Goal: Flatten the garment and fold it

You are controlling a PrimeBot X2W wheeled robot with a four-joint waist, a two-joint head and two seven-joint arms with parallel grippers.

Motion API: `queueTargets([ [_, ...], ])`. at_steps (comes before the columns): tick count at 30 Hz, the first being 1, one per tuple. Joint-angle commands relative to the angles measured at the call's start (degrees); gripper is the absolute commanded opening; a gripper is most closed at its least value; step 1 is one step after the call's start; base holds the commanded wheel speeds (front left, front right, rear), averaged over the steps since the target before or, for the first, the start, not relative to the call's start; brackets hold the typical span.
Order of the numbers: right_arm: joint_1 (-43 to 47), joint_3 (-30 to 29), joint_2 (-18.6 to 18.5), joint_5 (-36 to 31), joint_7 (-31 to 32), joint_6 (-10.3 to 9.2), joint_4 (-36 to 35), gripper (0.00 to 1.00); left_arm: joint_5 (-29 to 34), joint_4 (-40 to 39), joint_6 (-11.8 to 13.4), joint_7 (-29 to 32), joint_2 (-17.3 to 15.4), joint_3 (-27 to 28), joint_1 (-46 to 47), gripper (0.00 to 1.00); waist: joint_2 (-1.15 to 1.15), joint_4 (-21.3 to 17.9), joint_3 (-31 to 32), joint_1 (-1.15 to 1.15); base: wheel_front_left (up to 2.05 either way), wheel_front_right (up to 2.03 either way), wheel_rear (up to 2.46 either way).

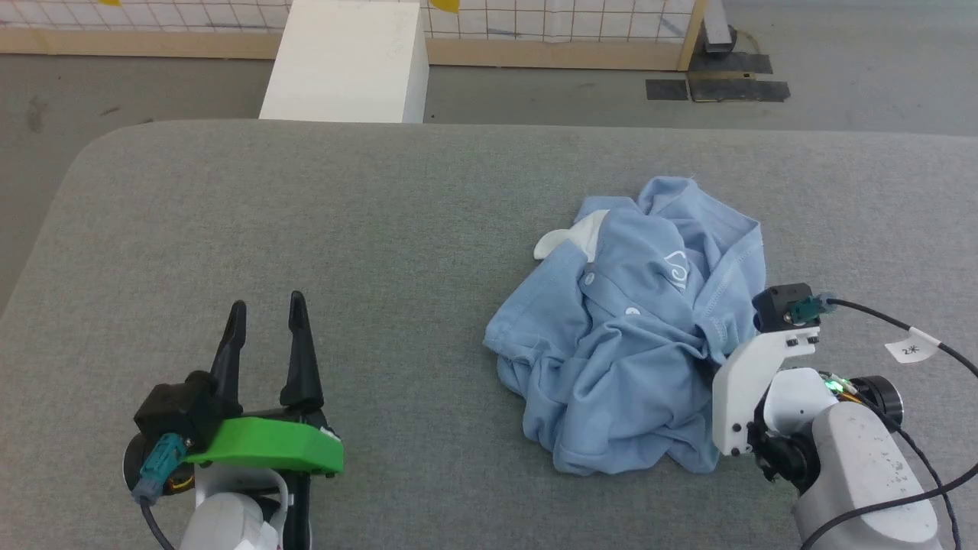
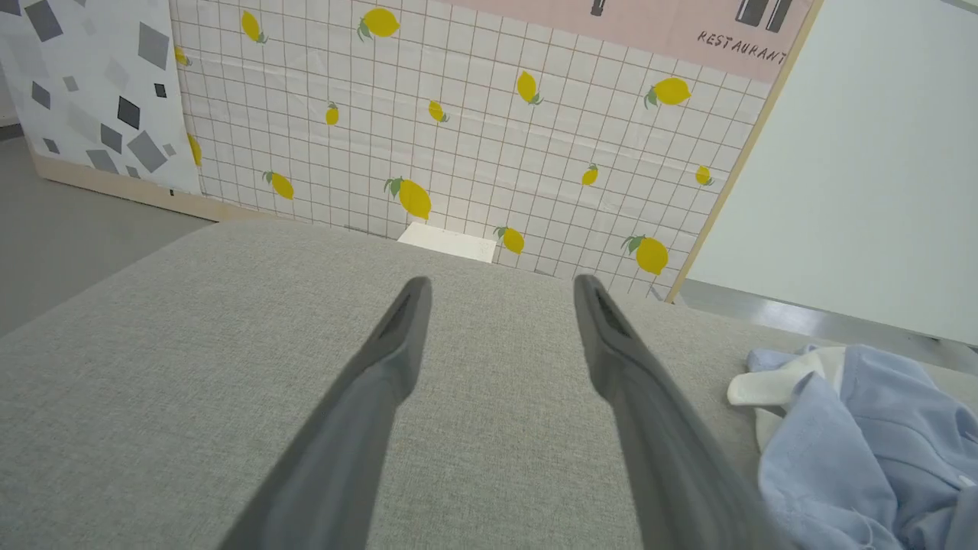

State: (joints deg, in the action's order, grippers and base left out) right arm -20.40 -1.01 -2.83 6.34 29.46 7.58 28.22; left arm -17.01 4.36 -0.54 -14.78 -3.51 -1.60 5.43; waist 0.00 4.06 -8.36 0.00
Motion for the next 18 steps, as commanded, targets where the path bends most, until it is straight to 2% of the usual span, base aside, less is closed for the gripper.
queueTargets([
  [1, 0.6, -0.4, 0.0, 0.5, 0.9, -0.09, 0.0, 0.0, 0.3, 0.3, -0.5, -0.2, 0.3, 0.2, 0.7, 1.0, 0.0, 0.2, 0.1, 0.0, 0.0, 0.0, 0.0],
  [5, 6.6, -3.1, 0.0, 1.1, 2.9, -0.09, -5.5, 0.0, 0.5, 1.2, -1.3, -0.2, 0.5, 0.3, 0.2, 1.0, 0.0, -0.1, 1.2, 0.0, 0.0, 0.0, 0.0],
  [12, 24.8, -11.0, 0.0, 4.6, 11.5, -0.09, -24.5, 0.0, 0.6, 0.8, -1.5, -0.2, 0.6, 1.4, -0.8, 1.0, 0.0, -3.2, 1.5, 0.0, 0.0, 0.0, 0.0],
  [15, 30.0, -14.1, 0.0, 5.7, 14.3, -0.09, -29.8, 0.0, 0.5, 0.9, -1.7, -0.2, 0.6, 0.9, -0.5, 1.0, 0.0, -4.6, 1.1, 0.0, 0.0, 0.0, 0.0],
  [16, 30.8, -15.0, 0.0, 6.1, 14.0, -0.09, -31.5, 0.13, 0.5, 0.9, -1.7, -0.2, 0.6, 0.6, -0.5, 1.0, 0.0, -5.3, 0.9, 0.0, 0.0, 0.0, 0.0],
  [17, 31.1, -15.6, 0.0, 6.0, 12.9, -0.09, -32.7, 0.87, 0.4, 1.1, -1.8, -0.2, 0.6, 0.2, -0.4, 1.0, 0.0, -5.8, 0.8, 0.0, 0.0, 0.0, 0.0],
  [18, 31.2, -16.0, 0.0, 5.9, 11.3, -0.09, -33.8, 1.0, 0.4, 1.5, -2.0, -0.2, 0.6, -0.4, -0.1, 1.0, 0.0, -6.2, 0.6, 0.0, 0.0, 0.0, 0.0],
])
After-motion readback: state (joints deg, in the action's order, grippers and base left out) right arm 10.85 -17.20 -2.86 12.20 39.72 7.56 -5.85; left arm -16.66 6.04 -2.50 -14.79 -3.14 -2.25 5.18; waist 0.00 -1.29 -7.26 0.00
